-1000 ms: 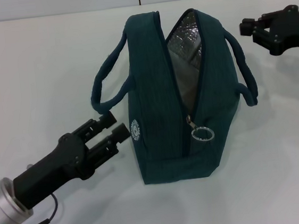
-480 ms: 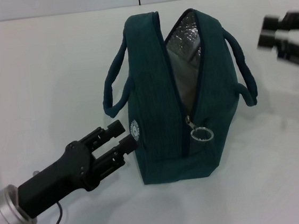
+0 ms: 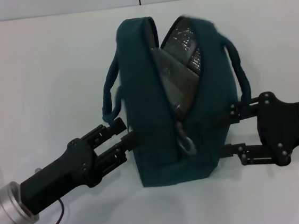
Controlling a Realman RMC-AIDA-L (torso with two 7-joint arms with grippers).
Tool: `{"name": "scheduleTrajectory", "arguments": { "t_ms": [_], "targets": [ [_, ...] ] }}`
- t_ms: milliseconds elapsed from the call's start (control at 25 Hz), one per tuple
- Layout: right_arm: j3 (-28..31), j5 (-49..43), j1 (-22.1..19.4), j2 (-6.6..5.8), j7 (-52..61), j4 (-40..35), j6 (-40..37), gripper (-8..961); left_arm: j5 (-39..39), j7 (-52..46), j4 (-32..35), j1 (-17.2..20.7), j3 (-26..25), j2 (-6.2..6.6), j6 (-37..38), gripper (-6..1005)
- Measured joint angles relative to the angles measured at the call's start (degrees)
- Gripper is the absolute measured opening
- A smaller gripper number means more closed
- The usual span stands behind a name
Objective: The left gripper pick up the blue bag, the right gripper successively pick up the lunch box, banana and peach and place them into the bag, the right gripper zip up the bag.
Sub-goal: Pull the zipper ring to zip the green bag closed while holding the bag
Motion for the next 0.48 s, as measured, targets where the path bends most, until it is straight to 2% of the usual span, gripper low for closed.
{"name": "scheduleTrajectory", "arguments": {
  "t_ms": [480],
  "targets": [
    [-0.7,2.8,-1.1,-0.08,-0.7,0.2,-0.7,461,-0.1,-0.1,0.0,-0.4,0.0,0.00,-0.6,642]
  ]
}}
